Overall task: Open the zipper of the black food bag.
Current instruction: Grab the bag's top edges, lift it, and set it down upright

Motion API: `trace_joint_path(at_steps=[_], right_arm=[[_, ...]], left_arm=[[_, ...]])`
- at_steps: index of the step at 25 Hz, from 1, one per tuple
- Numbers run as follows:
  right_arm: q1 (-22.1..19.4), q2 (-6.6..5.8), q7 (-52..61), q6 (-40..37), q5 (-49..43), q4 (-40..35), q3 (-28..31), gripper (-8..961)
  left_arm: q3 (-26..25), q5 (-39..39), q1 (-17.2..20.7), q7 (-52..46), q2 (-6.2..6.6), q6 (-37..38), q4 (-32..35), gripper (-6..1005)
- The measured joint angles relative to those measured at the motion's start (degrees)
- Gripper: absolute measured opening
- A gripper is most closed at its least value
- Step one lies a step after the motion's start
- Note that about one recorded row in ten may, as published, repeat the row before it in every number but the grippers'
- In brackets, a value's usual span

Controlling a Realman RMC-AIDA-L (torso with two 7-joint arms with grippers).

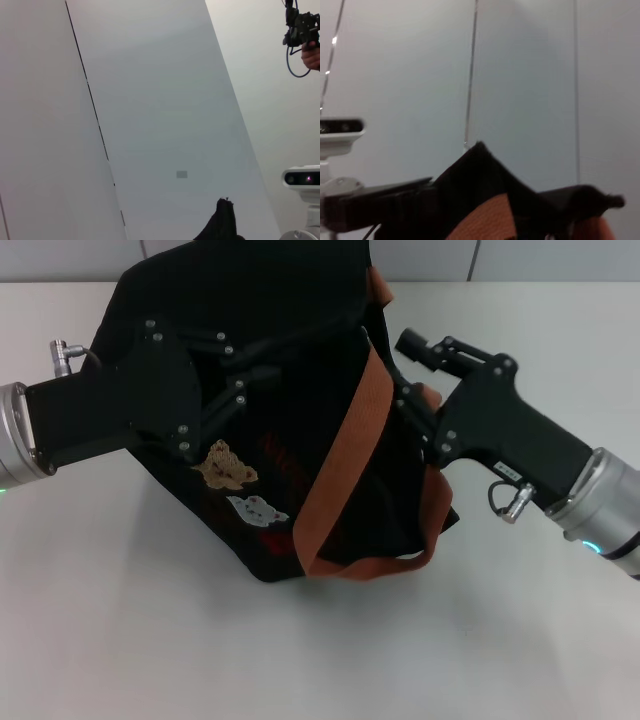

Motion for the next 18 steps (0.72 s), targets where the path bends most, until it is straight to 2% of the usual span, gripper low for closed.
trace_joint_path(at_steps=[12, 18], right_arm=[[3.57, -0.23, 14.46, 2.45, -5.35, -6.27, -0.09, 322], [4.41, -0.24, 17.01, 3.23, -7.48, -7.22, -0.09, 314]], left_arm=[[0.09, 0.28, 0.27, 0.92, 0.00, 0.25, -1.54, 91], [0.09, 0.44, 0.40, 0.97, 0.00, 0.40, -1.64, 90]])
